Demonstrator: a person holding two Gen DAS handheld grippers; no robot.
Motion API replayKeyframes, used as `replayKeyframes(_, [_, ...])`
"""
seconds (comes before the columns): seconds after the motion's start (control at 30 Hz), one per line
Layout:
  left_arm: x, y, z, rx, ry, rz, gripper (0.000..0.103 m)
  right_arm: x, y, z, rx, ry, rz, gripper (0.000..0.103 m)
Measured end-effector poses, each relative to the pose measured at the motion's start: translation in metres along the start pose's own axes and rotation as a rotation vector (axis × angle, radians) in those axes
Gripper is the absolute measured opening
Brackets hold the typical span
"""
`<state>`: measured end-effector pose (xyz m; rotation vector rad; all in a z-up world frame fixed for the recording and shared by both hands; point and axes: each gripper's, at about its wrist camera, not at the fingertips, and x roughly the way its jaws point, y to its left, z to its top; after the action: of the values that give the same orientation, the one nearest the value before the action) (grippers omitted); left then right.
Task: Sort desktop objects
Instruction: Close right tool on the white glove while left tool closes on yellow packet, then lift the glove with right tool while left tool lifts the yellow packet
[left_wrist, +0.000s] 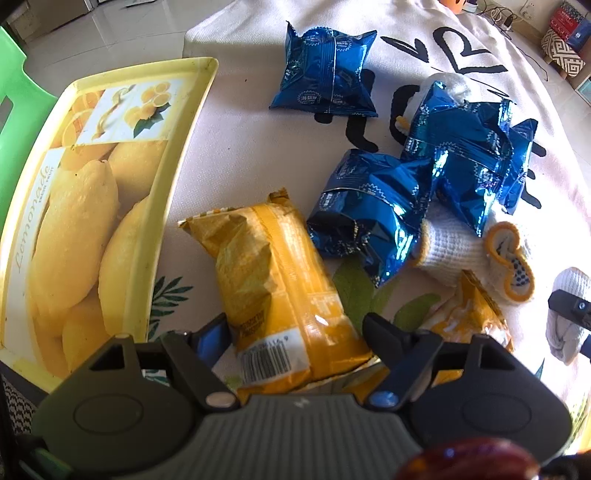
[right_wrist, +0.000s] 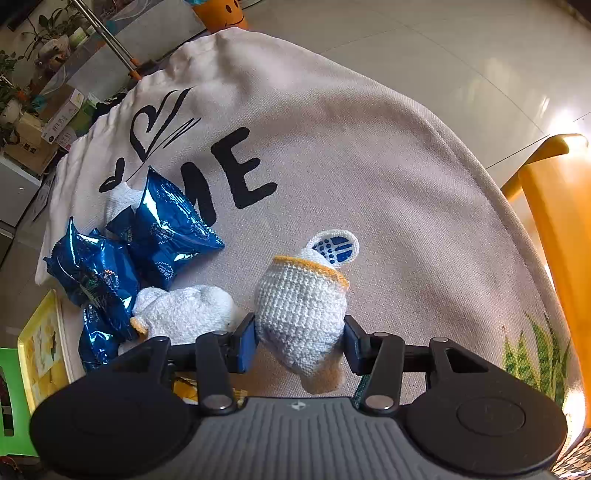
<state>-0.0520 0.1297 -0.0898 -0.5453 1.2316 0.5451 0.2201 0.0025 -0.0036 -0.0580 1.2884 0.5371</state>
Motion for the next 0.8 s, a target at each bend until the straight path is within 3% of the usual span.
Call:
replayKeyframes(0.3, [-0.034, 0.002, 0.0, 0.002, -0.046, -0.031, 0.073, -0.019, 0.011, -0.003, -0.011, -0.026, 0.057, 0.048])
replayKeyframes(0.53, [-0.036, 0.006, -0.003, -0.002, -0.043, -0.054, 0.074, -0.026, 0.019, -0.01, -0.023, -0.038, 0.059, 0.048])
replayKeyframes(0.8, [-0.019, 0.014, 0.0, -0.059, -0.002, -0.031, 0.099, -0.032, 0.032, -0.019, -0.033, 0.031, 0.077, 0.048])
